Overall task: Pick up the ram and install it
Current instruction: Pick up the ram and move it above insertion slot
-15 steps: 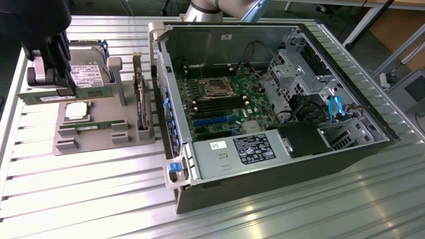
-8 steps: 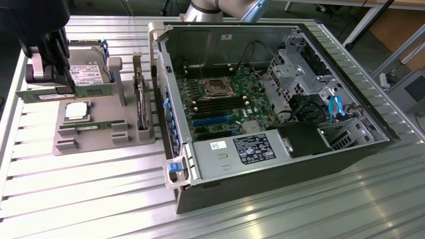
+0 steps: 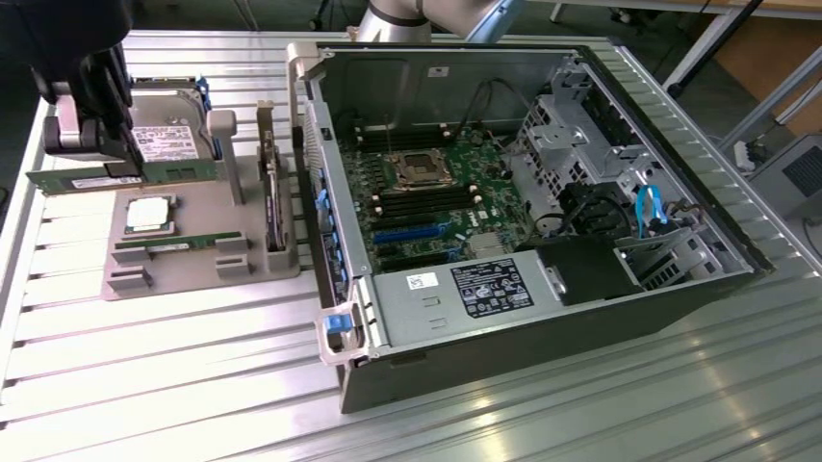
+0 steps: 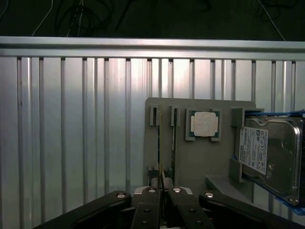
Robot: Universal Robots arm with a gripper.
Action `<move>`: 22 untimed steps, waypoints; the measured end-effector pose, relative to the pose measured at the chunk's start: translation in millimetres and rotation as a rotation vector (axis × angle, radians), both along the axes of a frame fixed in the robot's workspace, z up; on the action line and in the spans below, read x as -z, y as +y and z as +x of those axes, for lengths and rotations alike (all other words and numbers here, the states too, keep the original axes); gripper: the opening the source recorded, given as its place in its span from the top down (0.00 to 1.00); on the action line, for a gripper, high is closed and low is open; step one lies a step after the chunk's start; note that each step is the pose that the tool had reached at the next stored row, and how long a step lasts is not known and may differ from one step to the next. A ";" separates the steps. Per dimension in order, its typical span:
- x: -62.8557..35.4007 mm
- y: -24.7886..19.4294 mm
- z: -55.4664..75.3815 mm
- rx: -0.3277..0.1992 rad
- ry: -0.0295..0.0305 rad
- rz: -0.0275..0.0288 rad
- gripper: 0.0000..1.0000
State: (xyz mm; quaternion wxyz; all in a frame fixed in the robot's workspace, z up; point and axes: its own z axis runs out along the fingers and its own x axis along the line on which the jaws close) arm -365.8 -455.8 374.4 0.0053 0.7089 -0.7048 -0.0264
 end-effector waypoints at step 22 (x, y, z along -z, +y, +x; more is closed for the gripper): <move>-15.8 0.0 0.0 0.000 -0.0001 0.0001 0.88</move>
